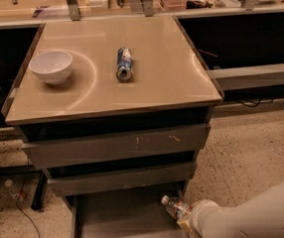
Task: Pick water bottle from bottom drawer and place on counter
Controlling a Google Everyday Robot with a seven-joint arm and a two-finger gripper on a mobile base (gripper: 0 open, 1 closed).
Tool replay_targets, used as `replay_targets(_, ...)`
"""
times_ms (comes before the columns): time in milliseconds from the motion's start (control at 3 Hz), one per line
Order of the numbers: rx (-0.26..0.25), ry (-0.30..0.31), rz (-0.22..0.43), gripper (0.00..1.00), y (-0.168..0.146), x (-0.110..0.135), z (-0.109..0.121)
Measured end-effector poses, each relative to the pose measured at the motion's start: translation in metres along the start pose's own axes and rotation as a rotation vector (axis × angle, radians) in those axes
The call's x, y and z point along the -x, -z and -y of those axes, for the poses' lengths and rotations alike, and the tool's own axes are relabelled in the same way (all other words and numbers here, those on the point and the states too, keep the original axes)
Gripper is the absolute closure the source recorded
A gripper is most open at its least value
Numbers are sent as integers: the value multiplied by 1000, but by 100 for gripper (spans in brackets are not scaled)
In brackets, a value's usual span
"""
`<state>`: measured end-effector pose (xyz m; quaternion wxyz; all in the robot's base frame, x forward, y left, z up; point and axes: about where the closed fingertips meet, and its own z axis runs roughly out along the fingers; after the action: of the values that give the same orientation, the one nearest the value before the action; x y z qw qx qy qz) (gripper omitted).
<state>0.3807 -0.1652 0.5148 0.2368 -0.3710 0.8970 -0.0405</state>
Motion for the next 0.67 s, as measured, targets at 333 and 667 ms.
replay_targets(333,-21,-4,5,100,9,-2,7)
replay_targets(667,-55,-5,49,100,30,-2,16)
